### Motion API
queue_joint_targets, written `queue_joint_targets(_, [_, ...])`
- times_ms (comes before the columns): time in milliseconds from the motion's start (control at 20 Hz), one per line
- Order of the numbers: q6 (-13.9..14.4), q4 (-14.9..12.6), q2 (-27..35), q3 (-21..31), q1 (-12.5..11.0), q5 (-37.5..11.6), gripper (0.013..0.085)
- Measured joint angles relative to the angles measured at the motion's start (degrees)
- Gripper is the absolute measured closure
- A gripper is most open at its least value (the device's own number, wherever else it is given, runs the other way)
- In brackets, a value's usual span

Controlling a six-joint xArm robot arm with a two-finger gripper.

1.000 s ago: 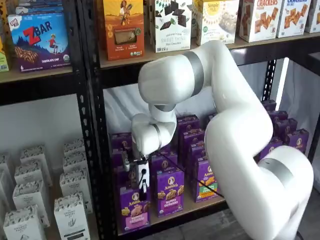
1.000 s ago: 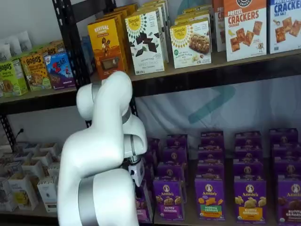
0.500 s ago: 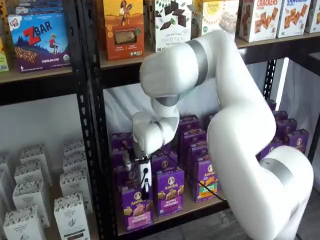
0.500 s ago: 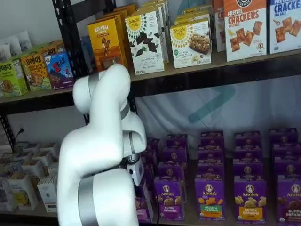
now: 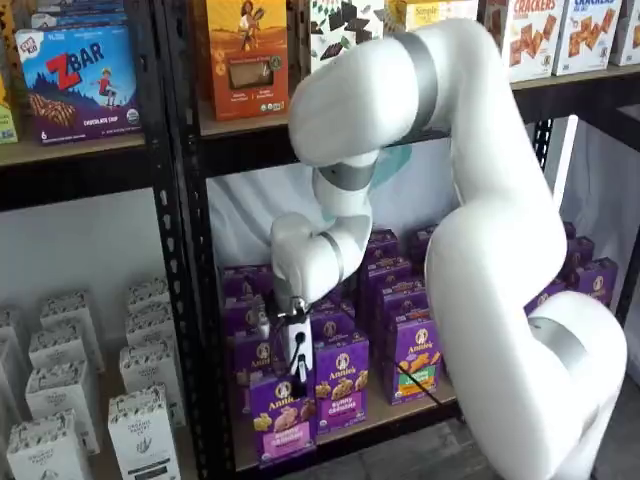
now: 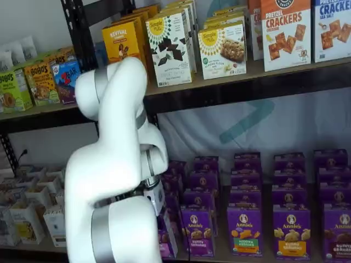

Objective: Pick up the purple box with a pink patch in the middle, on the bottom shelf, the first box from the left

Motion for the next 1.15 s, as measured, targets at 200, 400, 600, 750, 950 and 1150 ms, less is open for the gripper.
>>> queue_joint_targets(200, [2.01,-2.06,-6.56,7.08,0.07,-1.20,0.0690])
queue_joint_targets(400, [3.60,-3.64,-12.76,12.97,0.20,-0.38,0.0690])
queue_joint_targets(600, [4.04,-3.87,-17.97,17.67,0.46,0.78,0.0690])
queue_joint_targets(750, [3.79,-3.50,-21.82,21.05,0.55,1.27,0.0690])
queue_joint_targets(950, [3.25,-3.07,-25.68,24.14,0.43,2.14,0.0690])
queue_joint_targets(1150, [1.48,-1.13,-27.77,25.46,0.44,3.51,0.0690])
